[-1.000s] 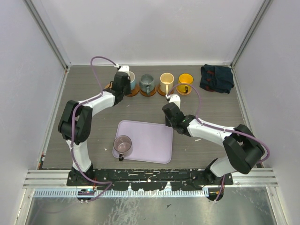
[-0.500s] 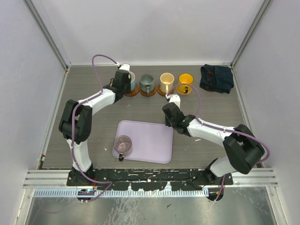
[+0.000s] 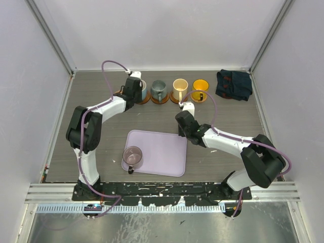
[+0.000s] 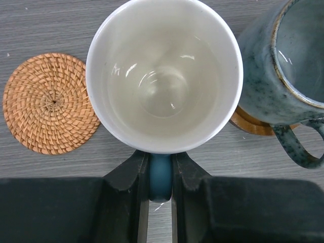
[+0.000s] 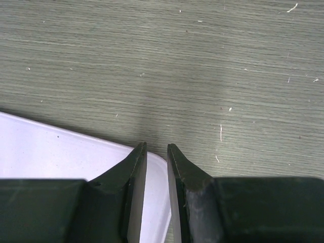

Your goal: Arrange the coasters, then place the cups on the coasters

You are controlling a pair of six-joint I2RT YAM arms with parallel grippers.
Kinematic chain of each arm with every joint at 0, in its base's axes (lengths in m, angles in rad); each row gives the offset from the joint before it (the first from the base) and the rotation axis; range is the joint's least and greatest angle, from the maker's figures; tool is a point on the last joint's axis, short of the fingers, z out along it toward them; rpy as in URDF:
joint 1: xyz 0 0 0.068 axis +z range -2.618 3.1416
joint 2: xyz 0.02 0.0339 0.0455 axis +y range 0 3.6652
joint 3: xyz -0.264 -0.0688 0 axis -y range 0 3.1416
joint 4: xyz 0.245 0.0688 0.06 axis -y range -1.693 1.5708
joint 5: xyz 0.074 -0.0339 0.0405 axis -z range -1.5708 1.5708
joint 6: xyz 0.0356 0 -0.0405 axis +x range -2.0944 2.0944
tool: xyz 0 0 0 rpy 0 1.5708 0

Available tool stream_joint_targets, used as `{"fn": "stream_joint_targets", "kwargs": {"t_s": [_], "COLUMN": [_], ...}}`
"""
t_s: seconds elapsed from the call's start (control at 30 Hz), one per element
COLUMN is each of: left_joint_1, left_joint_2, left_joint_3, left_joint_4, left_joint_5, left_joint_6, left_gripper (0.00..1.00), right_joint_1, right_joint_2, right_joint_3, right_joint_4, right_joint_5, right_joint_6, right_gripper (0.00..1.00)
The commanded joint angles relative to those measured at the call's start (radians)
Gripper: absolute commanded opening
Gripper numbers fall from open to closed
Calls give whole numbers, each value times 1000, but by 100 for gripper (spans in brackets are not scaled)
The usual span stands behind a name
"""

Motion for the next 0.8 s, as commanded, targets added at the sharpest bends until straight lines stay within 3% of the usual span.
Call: {"fn": "stream_joint_targets", "kwargs": {"t_s": [0.0, 0.27, 0.47, 0.77], "left_joint_1": [4, 3, 3, 3], "left_joint_2": [-23, -20, -15, -20], "left_joint_3": [62, 62, 66, 71], "left_joint_4": [109, 101, 93, 87], "left_joint_5": [-4, -5, -7, -4], "left_joint_6": [13, 17, 17, 11], "left_gripper": [0, 1, 20, 34], "right_joint_1": [5, 5, 5, 5], "right_joint_2": [-24, -19, -13, -10], "right_joint_3": [12, 8, 7, 6], "right_joint_4": [49, 56, 56, 60], "right_joint_5": [-1, -8, -16, -23], "right_joint_6": [11, 17, 17, 20], "right_gripper": [29, 29, 28, 28]}}
